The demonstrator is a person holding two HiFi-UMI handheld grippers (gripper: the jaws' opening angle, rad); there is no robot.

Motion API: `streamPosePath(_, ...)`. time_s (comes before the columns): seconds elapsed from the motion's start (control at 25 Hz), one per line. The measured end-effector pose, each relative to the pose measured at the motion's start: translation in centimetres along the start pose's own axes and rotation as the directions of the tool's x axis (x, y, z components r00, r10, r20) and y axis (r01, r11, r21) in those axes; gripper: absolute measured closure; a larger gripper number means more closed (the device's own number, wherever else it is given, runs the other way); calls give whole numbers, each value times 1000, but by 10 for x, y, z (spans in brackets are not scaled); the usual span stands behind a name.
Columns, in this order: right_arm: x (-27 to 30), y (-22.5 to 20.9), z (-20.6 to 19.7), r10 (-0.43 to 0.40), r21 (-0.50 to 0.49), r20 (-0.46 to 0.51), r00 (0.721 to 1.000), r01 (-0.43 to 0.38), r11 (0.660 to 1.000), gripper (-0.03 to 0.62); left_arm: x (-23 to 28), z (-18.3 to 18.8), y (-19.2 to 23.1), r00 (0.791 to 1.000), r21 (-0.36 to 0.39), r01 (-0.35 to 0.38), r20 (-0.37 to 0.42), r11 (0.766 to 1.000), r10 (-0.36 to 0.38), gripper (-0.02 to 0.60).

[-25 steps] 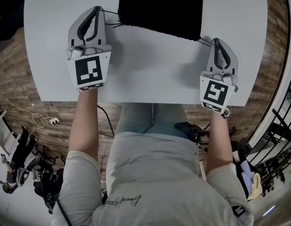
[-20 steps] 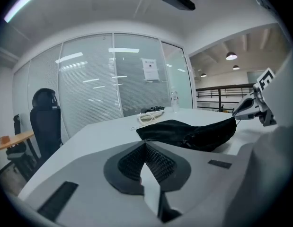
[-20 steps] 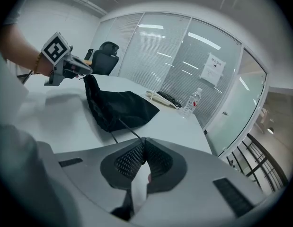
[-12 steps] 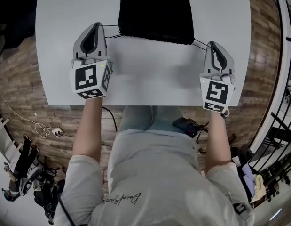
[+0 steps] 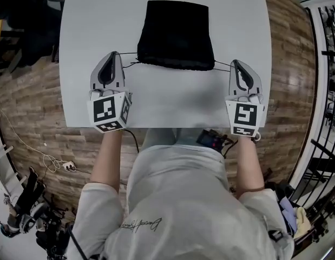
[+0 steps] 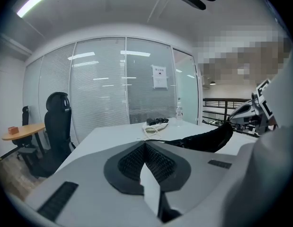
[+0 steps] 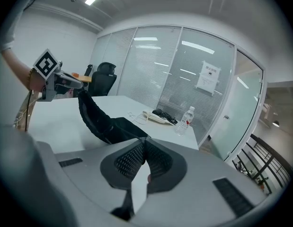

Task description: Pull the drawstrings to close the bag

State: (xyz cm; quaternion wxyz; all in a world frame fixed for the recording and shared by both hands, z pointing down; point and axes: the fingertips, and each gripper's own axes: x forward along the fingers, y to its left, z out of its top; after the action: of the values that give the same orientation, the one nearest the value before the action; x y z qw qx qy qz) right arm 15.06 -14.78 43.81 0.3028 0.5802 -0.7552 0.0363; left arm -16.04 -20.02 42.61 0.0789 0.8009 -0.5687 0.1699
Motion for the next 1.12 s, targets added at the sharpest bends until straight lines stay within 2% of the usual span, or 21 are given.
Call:
streamPosePath(0.28, -20, -11, 18, 12, -7, 15, 1000, -12, 1000, 571, -30, 13, -10, 1000, -1, 23, -1, 1000, -23, 569)
streamPosePath(0.52, -34, -12, 29, 8, 4, 27, 1000, -8, 1000, 571, -54, 19, -6, 1000, -8, 4, 2, 1000, -4, 569)
streamPosePath(0.76, -50, -11, 45, -10, 4, 72, 997, 10, 1000, 571, -76, 30, 1, 997, 37, -69, 43, 997, 68, 568)
streamPosePath(1.12, -57, -11, 58, -1, 9, 104, 995, 0, 1000, 571, -92, 45, 17, 987, 4, -138, 83, 990, 137, 568)
